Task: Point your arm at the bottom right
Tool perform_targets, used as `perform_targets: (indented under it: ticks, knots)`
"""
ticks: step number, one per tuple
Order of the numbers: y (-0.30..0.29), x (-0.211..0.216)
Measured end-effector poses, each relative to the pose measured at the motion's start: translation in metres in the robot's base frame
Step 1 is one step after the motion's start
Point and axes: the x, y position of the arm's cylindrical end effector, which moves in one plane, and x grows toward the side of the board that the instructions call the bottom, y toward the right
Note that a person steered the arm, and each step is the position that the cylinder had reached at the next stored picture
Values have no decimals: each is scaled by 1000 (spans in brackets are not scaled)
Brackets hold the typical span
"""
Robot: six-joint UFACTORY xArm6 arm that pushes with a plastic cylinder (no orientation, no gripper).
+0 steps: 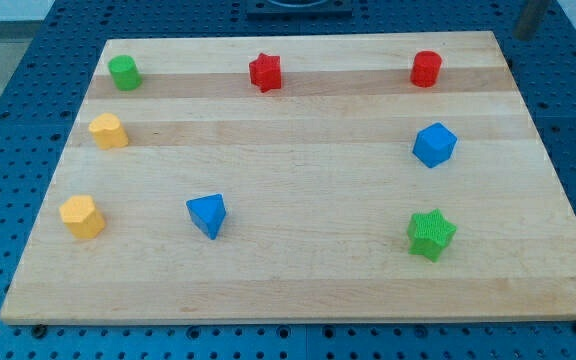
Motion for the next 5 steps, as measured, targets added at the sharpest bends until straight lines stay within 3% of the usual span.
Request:
perform_targets:
  ticks: [5]
  knots:
    - [-12,3]
